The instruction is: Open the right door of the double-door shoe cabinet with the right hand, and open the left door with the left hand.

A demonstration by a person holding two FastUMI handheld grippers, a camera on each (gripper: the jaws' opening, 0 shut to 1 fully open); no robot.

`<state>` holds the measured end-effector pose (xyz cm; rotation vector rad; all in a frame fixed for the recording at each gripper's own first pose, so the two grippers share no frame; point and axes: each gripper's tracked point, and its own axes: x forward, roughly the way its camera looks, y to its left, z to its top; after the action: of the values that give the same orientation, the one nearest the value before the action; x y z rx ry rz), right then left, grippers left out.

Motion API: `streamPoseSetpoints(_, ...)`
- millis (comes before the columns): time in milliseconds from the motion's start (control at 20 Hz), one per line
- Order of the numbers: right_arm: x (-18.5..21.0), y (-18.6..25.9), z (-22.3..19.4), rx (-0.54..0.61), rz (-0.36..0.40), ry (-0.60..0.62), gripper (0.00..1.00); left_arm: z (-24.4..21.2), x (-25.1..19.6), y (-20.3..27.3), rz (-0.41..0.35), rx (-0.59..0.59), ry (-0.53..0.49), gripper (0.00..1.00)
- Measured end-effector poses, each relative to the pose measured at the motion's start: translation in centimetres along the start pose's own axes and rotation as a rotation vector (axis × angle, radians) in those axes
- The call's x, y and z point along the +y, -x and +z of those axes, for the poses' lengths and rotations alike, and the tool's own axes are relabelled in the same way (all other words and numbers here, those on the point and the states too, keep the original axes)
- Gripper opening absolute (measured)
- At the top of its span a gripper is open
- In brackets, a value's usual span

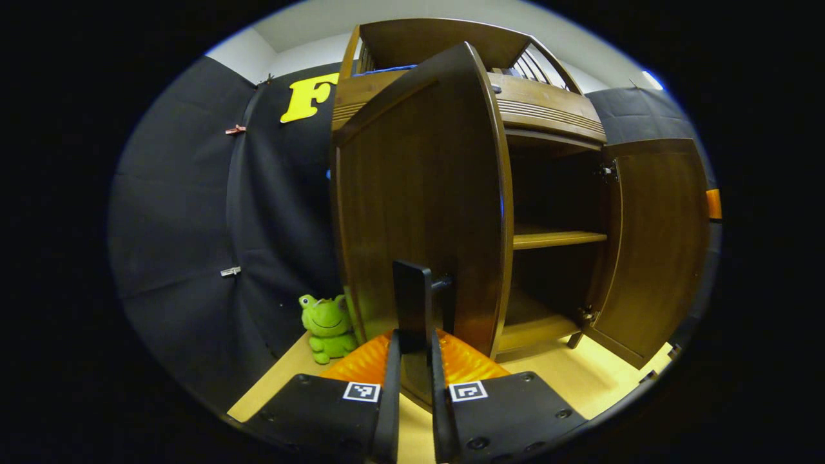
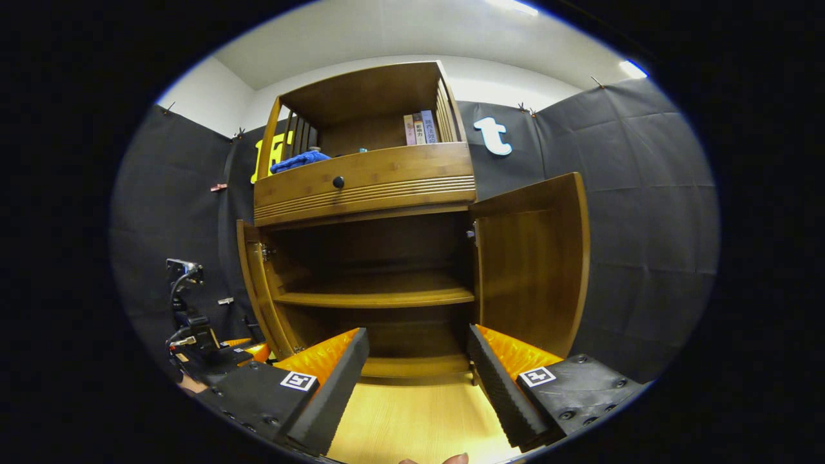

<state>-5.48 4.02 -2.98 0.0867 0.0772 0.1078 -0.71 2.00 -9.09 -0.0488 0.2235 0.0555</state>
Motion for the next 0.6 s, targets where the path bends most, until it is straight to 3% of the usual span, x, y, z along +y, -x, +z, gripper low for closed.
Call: streamPoseSetpoints(600,2.0,-0.2,0.4,-0.021,0.008,0.015,0.98,0.0,7.7,3.4,0.045,-0.057,-0.031,0.16)
